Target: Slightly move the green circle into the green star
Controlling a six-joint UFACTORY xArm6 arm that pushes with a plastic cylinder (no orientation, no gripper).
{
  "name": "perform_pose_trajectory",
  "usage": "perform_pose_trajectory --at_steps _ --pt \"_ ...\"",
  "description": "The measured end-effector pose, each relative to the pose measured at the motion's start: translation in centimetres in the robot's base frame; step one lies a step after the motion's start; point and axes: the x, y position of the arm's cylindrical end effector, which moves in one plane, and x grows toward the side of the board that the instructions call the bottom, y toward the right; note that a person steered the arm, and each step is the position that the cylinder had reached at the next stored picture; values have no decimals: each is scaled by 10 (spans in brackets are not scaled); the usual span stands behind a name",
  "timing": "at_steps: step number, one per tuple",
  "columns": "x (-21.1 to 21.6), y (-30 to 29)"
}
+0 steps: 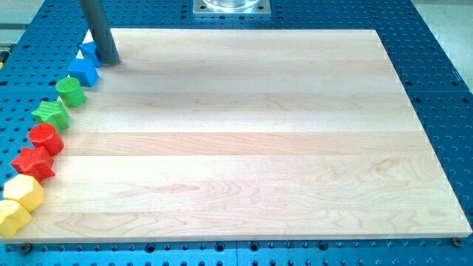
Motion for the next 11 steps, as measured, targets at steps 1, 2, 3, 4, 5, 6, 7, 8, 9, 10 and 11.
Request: perform_pose_trajectory --at_steps 1,2,3,4,5,6,7,8,9,10,11 --pt "0 0" --pt "1 0" --pt "-54 -8" --pt "-77 -69" --pt "-76 -72" --pt "-71 -73" --pt "-36 -73" --pt "-18 -71" --pt "13 -71" --pt "57 -67" --pt "90 -67"
